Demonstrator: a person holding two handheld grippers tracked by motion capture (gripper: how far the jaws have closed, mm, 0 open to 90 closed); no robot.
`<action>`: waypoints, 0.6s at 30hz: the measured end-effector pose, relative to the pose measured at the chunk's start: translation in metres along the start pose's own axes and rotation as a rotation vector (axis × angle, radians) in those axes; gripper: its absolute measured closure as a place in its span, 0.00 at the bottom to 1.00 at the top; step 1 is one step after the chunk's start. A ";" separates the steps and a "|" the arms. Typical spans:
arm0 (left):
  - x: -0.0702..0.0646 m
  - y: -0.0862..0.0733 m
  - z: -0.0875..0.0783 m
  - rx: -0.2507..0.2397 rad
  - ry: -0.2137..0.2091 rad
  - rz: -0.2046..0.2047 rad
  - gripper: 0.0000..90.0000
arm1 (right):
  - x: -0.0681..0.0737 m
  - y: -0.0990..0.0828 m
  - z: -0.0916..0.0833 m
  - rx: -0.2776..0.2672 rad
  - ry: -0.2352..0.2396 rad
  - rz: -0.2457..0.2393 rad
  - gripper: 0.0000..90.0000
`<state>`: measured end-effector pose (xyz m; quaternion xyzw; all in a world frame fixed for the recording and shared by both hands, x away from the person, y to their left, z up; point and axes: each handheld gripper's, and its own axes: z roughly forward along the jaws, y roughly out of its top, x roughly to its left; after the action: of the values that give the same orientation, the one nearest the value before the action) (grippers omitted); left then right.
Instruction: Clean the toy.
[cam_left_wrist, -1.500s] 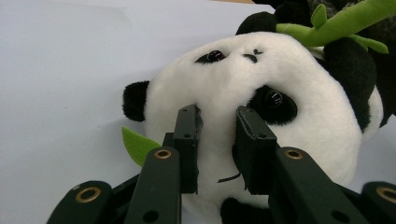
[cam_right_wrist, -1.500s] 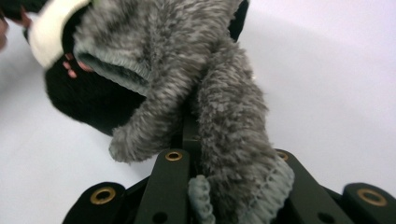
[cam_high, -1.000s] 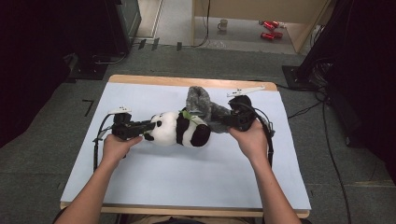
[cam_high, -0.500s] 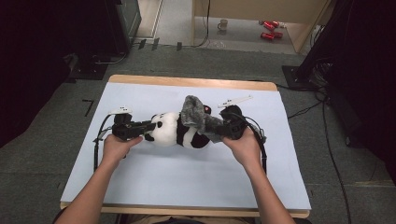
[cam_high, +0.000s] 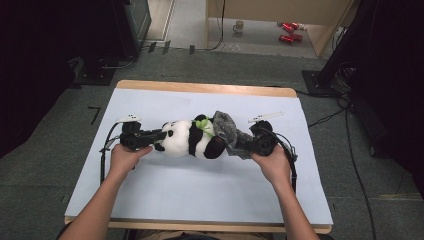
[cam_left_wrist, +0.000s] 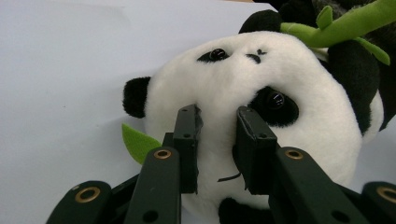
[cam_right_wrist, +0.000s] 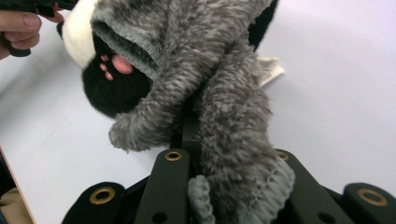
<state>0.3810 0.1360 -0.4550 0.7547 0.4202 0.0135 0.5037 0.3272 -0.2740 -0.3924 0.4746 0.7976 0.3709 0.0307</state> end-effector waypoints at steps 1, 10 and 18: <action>0.000 0.000 0.000 -0.002 0.001 -0.001 0.80 | 0.000 0.000 -0.003 -0.011 0.004 0.000 0.88; 0.001 0.005 0.000 -0.005 0.005 -0.023 0.79 | 0.039 0.027 -0.040 -0.127 0.057 -0.089 0.88; 0.003 0.009 0.000 -0.018 0.005 -0.023 0.77 | 0.079 0.044 -0.002 -0.036 0.100 -0.196 0.88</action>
<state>0.3886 0.1371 -0.4491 0.7451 0.4299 0.0131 0.5097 0.3151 -0.2013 -0.3398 0.3749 0.8339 0.4034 0.0355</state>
